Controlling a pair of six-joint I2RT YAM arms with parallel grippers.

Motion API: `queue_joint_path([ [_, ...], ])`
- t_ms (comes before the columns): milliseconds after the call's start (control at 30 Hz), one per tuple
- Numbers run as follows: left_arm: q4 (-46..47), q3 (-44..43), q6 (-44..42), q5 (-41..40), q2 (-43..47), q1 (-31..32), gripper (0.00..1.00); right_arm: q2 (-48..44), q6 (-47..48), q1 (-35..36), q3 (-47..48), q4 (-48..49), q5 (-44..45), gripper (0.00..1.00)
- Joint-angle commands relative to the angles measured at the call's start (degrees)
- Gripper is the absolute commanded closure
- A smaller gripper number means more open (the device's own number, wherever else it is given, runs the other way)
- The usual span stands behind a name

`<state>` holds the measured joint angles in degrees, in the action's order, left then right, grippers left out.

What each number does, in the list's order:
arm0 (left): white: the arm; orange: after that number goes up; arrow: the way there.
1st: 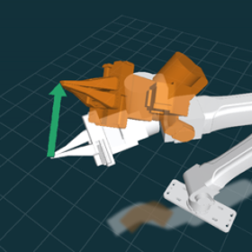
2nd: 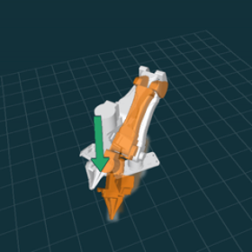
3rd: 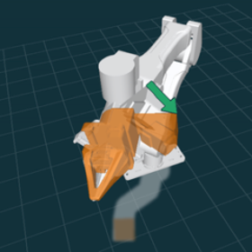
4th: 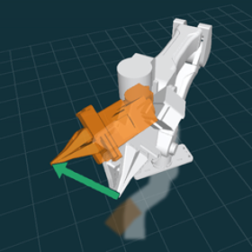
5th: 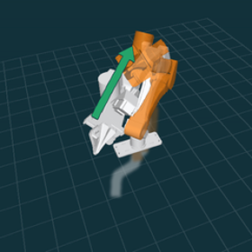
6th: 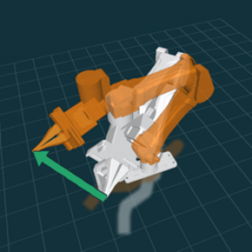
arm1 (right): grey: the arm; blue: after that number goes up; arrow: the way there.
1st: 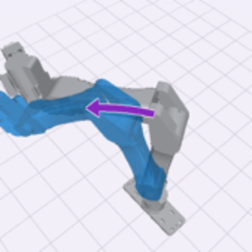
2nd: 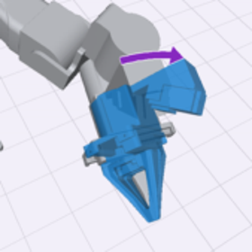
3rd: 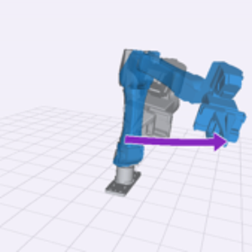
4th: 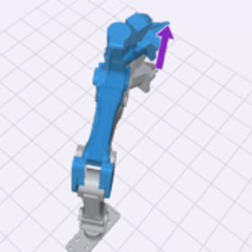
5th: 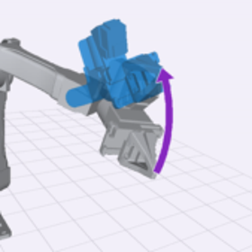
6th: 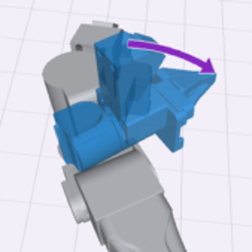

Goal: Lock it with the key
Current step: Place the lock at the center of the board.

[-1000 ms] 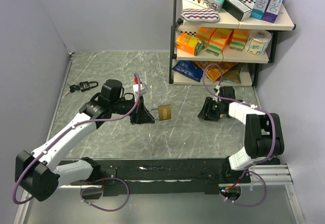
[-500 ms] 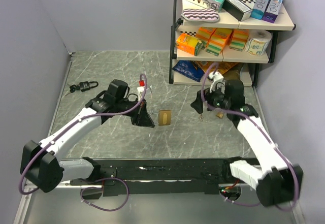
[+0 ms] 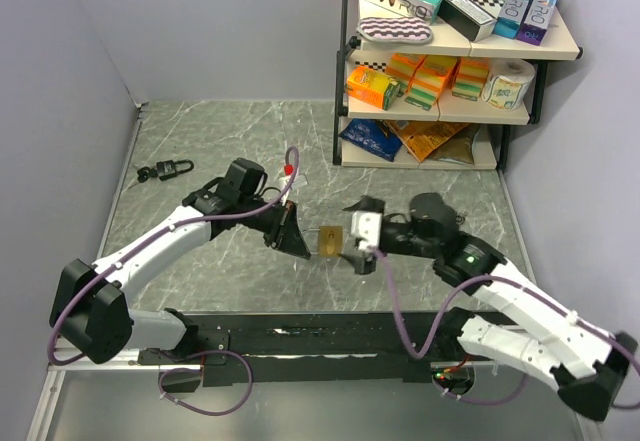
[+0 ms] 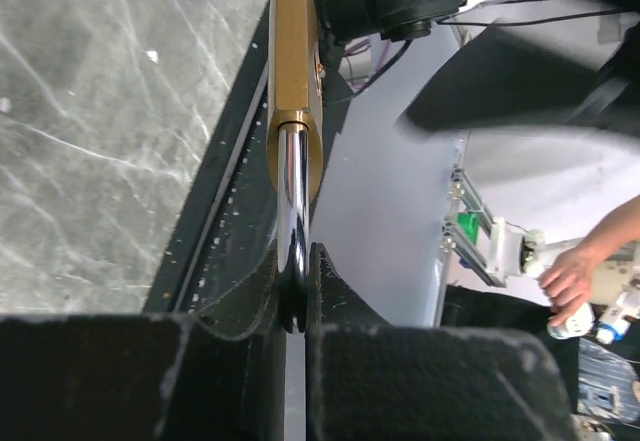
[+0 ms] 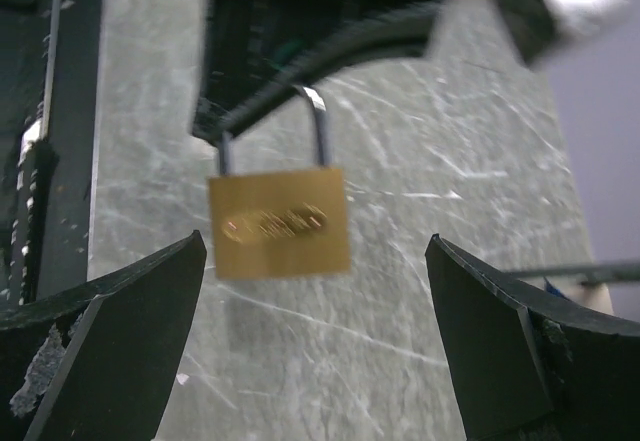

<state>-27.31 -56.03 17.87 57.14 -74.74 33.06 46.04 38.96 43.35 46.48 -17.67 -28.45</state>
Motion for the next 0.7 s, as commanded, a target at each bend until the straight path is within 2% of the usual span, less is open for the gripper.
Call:
queue_joint_path([
  [0,5.16,-2.86,3.57,4.55,1.44,0.78,0.99,3.17,7.96,7.60,-0.85,3.07,7.16,0.01],
  [467,6.21,-2.86,4.37,4.12,1.79,1.83,0.99,10.38,6.13,11.32,-2.01,9.58,14.47,0.03],
  [633,6.22,-2.94,4.54,3.94,1.70,1.83,0.99,10.65,5.34,11.40,-0.95,8.71,14.12,0.17],
  [667,6.04,-3.38,4.28,4.11,1.35,1.83,0.99,10.82,5.34,11.40,-0.60,8.36,14.12,0.25],
])
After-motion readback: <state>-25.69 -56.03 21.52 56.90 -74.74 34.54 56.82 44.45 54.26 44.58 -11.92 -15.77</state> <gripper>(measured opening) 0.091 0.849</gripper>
